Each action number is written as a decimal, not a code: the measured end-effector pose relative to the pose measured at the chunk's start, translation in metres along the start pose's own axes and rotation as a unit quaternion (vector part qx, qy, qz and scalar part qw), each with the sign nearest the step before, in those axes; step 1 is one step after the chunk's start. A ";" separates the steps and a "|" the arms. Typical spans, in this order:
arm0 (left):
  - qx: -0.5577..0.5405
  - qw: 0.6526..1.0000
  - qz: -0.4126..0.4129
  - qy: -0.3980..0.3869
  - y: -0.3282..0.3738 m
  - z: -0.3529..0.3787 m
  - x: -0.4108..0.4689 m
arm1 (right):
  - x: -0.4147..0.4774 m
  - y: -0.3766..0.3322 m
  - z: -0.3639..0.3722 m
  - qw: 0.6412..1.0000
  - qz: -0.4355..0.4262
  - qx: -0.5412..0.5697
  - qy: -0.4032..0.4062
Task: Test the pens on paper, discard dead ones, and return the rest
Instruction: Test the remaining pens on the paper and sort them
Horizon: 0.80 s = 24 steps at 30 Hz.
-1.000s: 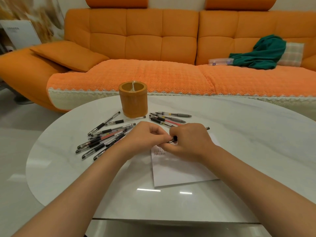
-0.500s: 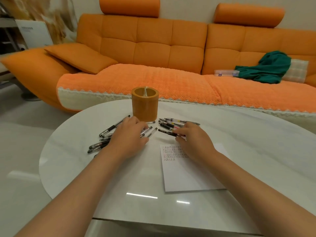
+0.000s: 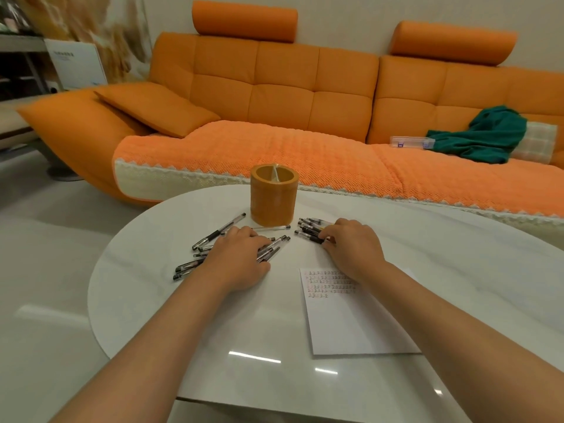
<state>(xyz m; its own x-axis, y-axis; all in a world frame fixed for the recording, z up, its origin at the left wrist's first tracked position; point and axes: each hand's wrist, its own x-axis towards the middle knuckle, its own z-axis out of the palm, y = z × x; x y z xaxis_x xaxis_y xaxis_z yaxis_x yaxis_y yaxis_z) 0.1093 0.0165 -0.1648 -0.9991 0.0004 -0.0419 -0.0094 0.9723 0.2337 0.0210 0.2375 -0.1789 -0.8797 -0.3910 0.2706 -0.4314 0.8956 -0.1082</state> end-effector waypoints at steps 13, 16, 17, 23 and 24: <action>0.016 0.996 -0.049 0.072 -0.014 -0.007 0.002 | 0.028 -0.074 -0.003 0.989 -0.150 0.004 0.001; 0.030 0.993 -0.078 0.078 -0.028 -0.008 0.000 | 0.040 -0.094 0.002 0.982 -0.184 -0.023 -0.025; 0.025 0.993 -0.086 0.073 -0.032 -0.008 -0.001 | 0.043 -0.099 0.001 0.979 -0.194 -0.041 -0.039; -0.058 0.993 -0.103 0.026 -0.045 -0.002 -0.001 | 0.055 -0.111 0.009 0.969 -0.217 -0.098 -0.064; -0.067 0.992 -0.101 0.025 -0.046 -0.002 -0.001 | 0.055 -0.112 0.011 0.970 -0.217 -0.097 -0.060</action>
<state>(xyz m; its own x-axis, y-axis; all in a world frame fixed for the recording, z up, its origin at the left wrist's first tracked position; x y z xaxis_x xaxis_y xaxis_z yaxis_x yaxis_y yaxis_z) 0.1106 -0.0284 -0.1734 -0.9769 -0.2068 -0.0532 -0.2121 0.9111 0.3534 0.0182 0.1133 -0.1625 -0.6456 -0.7513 0.1368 -0.7307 0.6598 0.1754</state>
